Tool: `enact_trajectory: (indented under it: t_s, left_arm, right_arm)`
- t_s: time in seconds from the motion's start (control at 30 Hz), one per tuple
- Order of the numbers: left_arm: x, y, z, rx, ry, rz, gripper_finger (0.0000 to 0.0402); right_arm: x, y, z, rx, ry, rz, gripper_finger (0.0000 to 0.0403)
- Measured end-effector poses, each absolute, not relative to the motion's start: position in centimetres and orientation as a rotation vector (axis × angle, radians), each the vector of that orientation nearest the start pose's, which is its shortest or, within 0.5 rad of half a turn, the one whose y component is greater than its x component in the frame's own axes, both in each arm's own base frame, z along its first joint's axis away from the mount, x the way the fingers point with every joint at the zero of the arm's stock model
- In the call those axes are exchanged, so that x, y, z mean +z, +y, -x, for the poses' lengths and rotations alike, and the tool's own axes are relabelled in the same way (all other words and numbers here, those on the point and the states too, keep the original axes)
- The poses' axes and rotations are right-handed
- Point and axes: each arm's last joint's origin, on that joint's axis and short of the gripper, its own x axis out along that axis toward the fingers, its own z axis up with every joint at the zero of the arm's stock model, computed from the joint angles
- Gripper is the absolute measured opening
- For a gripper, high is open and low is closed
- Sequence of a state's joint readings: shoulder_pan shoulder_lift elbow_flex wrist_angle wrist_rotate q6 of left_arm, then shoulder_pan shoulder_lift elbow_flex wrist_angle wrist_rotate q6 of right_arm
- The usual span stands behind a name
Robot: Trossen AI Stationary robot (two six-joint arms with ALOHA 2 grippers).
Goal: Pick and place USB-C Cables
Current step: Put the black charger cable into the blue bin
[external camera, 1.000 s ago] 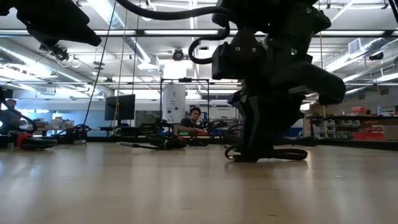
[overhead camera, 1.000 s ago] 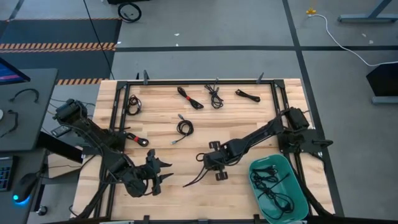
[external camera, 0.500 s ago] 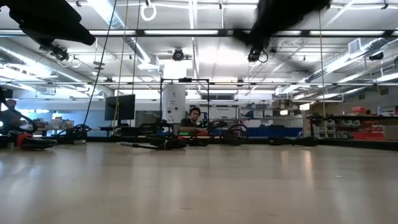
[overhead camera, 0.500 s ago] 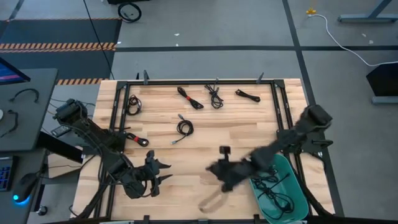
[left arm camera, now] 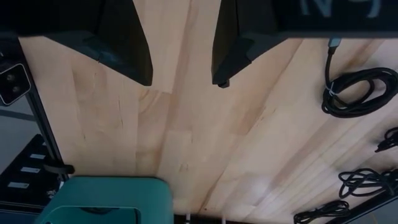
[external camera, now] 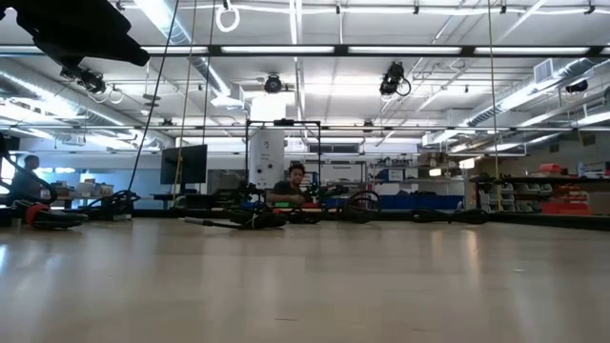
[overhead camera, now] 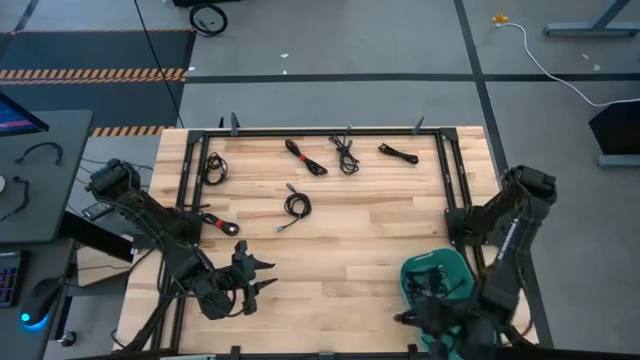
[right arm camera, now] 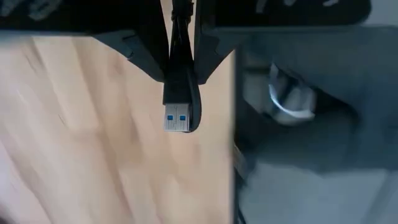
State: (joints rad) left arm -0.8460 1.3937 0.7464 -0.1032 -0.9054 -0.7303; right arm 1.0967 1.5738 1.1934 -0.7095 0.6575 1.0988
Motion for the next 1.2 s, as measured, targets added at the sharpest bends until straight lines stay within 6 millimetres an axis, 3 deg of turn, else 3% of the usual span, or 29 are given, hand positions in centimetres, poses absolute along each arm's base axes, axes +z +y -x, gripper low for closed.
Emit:
enact_trajectory:
  t_s: [0.17,0.33,0.43,0.73,0.93,1.07,1.2]
  left_arm:
    - [20.5,-18.5,-19.5,0.24,0.409,0.136,0.0172]
    - [20.6,-18.5,-19.5,0.244,0.405,0.148,0.0172]
    - [20.6,-18.5,-19.5,0.244,0.405,0.148,0.0172]
    - [20.6,-18.5,-19.5,0.245,0.405,0.147,0.0172]
    - [20.6,-18.5,-19.5,0.245,0.405,0.149,0.0172]
    - [20.6,-18.5,-19.5,0.245,0.405,0.149,0.0172]
    - [20.5,-18.5,-19.5,0.245,0.405,0.15,0.0172]
  right_arm:
    - [22.8,25.3,-14.5,-0.201,0.963,0.027,0.0054]
    - [20.7,23.8,-14.7,-0.315,1.239,0.248,0.0054]
    - [19.4,23.5,-15.0,-0.334,1.309,0.371,0.0058]
    - [16.0,22.8,-15.6,-0.412,1.409,0.453,0.0077]
    - [16.7,22.5,-15.3,-0.413,1.412,0.461,0.0137]
    - [18.8,22.4,-15.1,-0.41,1.436,0.449,0.0177]
    - [21.4,22.7,-15.3,-0.411,1.449,0.418,0.0188]
